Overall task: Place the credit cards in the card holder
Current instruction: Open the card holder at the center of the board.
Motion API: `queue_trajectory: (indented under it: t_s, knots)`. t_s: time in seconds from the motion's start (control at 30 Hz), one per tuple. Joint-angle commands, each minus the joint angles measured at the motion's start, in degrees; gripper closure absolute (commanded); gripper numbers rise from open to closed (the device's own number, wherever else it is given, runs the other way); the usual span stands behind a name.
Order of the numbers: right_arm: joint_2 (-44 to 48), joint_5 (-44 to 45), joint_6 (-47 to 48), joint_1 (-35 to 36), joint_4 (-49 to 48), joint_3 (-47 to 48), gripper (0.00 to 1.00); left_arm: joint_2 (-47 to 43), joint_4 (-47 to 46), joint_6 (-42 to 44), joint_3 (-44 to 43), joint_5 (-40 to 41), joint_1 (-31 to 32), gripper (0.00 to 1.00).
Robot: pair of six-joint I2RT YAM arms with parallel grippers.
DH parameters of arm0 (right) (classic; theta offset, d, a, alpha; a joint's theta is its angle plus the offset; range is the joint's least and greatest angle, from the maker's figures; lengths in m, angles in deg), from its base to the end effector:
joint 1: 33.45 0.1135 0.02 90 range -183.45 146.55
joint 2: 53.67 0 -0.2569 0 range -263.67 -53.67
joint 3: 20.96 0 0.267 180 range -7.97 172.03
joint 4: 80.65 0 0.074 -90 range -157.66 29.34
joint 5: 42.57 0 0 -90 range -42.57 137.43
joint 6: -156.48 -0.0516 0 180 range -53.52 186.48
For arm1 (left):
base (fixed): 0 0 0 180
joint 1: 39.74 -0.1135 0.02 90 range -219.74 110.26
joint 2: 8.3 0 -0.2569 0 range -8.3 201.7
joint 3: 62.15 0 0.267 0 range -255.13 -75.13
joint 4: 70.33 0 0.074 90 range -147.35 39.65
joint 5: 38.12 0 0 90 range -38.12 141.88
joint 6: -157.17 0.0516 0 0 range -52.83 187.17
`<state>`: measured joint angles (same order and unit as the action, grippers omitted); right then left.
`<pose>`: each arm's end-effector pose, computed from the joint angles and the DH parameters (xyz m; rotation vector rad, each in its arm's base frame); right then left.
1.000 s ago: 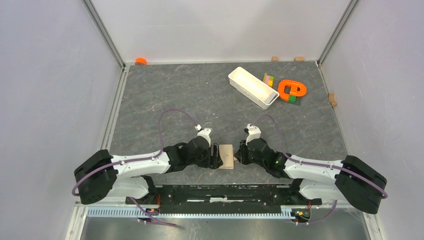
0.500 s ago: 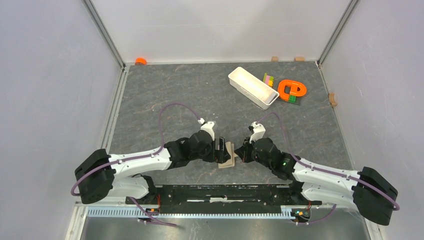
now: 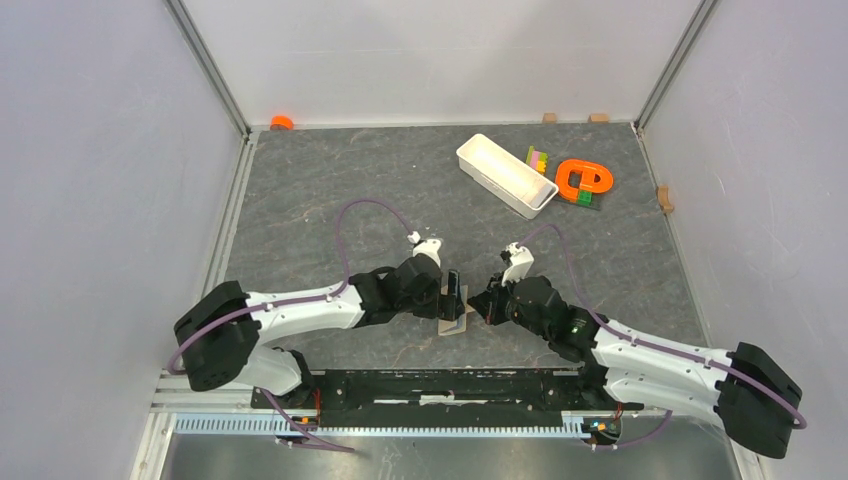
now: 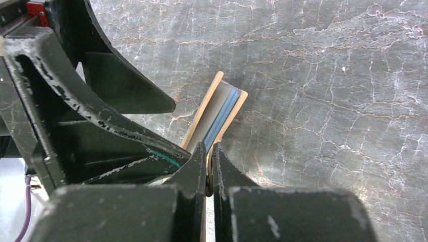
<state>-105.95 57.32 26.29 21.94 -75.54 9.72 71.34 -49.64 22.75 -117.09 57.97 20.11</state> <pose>0.1337 0.1782 0.1623 -0.1699 2.1364 0.8525 0.1576 -0.2604 0.1654 0.2802 2.4727 -0.7245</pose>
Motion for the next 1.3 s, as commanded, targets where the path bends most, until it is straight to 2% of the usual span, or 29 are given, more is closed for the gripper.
queue_trajectory:
  t_s: [0.0,0.2,0.4,0.67,0.93,1.13,1.27]
  knots:
    - [1.47,0.1,0.68,0.26,0.19,1.26,1.0,0.84,2.91,3.46,-3.15,3.63,-0.31,0.13]
    - [1.79,0.62,0.83,0.22,1.05,1.29,1.0,0.65,5.39,4.32,-3.35,5.62,-0.3,0.19]
    - [1.23,0.4,0.9,0.28,1.03,1.39,1.0,2.2,6.82,5.44,-3.9,6.04,-0.37,0.19]
    - [2.51,4.08,1.21,0.28,4.38,1.62,1.0,-0.66,12.07,4.71,-2.54,13.8,-0.73,0.21]
    - [2.53,4.95,1.72,0.24,5.61,0.61,1.0,-2.59,11.05,6.17,2.2,13.05,-6.51,0.22]
    - [1.63,5.42,1.64,0.24,4.94,-0.55,1.0,-4.51,14.59,8.48,1.42,15.32,-8.7,0.21]
    - [1.16,4.71,1.43,0.32,3.87,-1.11,1.0,-8.62,12.68,12.28,-1.24,10.06,-8.54,0.21]
